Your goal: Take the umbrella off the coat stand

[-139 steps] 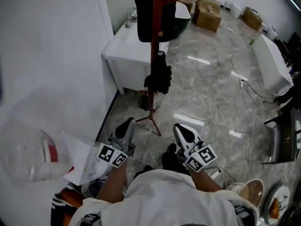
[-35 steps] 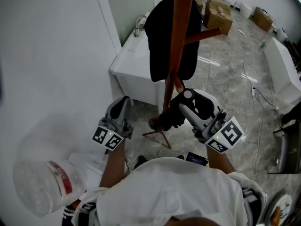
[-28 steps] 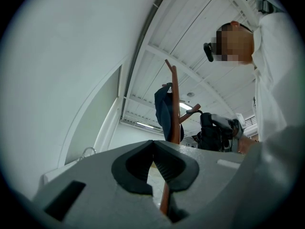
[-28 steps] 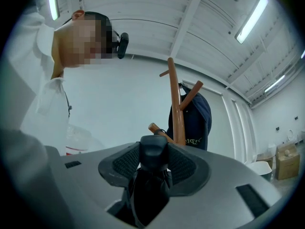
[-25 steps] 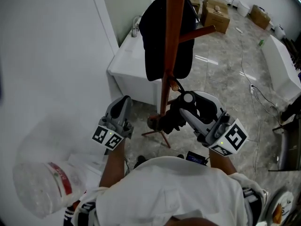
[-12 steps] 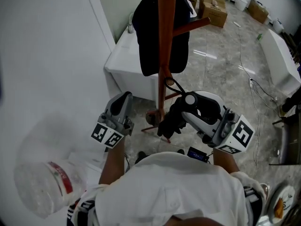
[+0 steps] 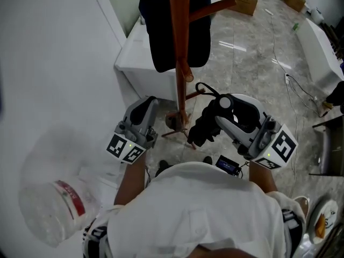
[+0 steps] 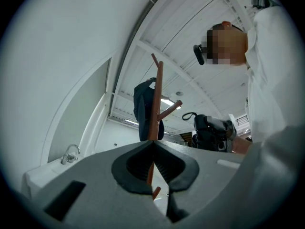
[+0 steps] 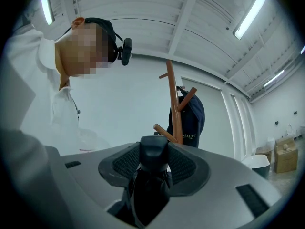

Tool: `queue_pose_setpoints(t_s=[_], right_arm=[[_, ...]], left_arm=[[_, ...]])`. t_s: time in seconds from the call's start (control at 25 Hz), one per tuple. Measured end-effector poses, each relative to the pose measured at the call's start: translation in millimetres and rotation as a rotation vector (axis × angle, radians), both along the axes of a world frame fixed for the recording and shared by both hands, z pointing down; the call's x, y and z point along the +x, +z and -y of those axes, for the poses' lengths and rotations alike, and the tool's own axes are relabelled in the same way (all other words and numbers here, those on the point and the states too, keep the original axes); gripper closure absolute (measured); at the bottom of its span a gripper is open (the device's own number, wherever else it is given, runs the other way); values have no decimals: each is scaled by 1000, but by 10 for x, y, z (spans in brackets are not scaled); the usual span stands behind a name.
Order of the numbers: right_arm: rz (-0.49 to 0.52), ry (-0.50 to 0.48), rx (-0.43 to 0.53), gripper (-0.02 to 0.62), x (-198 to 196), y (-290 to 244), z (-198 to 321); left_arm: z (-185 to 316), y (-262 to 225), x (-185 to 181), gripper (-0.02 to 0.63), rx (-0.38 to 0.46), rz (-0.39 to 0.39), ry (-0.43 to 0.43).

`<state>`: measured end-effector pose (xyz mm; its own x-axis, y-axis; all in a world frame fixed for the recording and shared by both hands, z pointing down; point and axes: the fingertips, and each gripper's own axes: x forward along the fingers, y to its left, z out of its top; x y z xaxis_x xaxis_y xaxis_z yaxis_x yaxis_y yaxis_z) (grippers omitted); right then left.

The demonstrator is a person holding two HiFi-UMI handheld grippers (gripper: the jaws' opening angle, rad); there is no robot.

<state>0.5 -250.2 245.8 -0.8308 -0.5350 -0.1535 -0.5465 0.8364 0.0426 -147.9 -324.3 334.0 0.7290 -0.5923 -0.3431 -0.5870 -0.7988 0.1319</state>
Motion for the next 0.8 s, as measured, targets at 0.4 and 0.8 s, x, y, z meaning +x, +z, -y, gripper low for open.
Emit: queue_pose_setpoints(t_s=[0.4, 0.8], right_arm=[[6, 150, -121, 413, 610, 486, -51], [-54, 257, -150, 414, 952, 1108, 49]], left_arm=[[-372, -23, 522, 591, -7, 50, 59], [-437, 142, 950, 591, -37, 60, 150]])
